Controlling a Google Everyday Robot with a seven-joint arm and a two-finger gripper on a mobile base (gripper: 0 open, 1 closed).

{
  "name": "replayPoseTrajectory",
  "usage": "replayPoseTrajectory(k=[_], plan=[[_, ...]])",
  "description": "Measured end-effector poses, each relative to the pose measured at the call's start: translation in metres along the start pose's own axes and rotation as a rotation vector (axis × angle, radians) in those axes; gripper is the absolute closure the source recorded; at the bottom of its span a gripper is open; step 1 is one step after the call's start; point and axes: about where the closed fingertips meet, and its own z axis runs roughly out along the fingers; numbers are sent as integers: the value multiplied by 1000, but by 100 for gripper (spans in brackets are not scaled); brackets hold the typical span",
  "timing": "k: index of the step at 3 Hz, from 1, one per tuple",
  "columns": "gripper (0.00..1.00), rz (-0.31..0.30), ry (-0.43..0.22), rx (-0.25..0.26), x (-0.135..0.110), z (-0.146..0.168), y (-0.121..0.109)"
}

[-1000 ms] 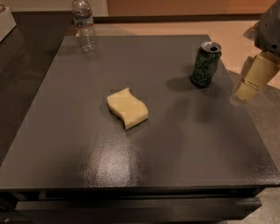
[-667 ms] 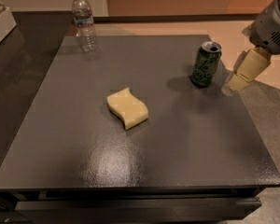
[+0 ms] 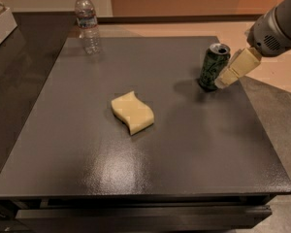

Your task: Move green can near water bottle

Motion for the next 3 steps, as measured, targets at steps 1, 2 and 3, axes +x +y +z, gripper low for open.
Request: replayPoseTrajectory(k=[1, 2, 3], plan=[[0, 45, -45, 7, -8, 17, -13], [0, 85, -68, -6, -13, 32, -23], [17, 109, -83, -34, -17, 42, -28]])
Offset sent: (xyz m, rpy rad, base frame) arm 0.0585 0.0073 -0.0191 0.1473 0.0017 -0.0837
